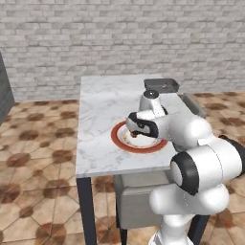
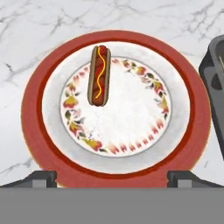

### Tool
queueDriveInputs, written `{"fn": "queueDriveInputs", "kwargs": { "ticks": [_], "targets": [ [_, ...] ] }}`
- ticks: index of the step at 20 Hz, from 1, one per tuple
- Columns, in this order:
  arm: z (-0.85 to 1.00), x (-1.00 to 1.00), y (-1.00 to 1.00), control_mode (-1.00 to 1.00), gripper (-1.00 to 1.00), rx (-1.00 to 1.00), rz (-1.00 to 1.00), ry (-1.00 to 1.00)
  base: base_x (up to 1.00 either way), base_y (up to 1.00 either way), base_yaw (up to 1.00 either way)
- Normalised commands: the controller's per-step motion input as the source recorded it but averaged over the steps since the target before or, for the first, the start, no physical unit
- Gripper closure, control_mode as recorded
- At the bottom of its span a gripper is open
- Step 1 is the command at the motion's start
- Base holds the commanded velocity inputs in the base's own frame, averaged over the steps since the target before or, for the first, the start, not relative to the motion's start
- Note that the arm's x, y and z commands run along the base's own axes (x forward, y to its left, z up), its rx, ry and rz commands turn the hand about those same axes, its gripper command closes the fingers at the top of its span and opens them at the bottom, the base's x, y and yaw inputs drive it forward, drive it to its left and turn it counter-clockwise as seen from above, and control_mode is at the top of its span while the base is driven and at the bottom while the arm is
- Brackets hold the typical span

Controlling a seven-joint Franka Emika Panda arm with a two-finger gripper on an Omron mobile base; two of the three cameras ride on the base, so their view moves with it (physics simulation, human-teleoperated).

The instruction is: Place one cooked food and one vegetable from the large plate to each tupperware container.

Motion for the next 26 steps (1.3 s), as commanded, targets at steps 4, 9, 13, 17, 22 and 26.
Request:
{"fn": "queueDriveInputs", "kwargs": {
  "ticks": [4, 9, 13, 17, 22, 26],
  "targets": [
    [-0.45, 0.72, 0.01, -1.0, -1.0, 0.0, 0.0, 0.04, 0.0, 0.0, 0.0],
    [-0.24, 0.67, 0.0, -1.0, -1.0, 0.0, 0.0, 0.03, 0.0, 0.0, 0.0],
    [-0.29, 0.51, 0.0, -1.0, -1.0, 0.0, -0.01, 0.07, 0.0, 0.0, 0.0],
    [-0.39, 0.52, 0.0, -1.0, -1.0, 0.0, -0.03, 0.12, 0.0, 0.0, 0.0],
    [-0.35, 0.57, 0.0, -1.0, -1.0, 0.0, -0.05, 0.06, 0.0, 0.0, 0.0],
    [-0.26, 0.42, 0.0, -1.0, -1.0, 0.0, -0.03, 0.03, 0.0, 0.0, 0.0]
  ]
}}
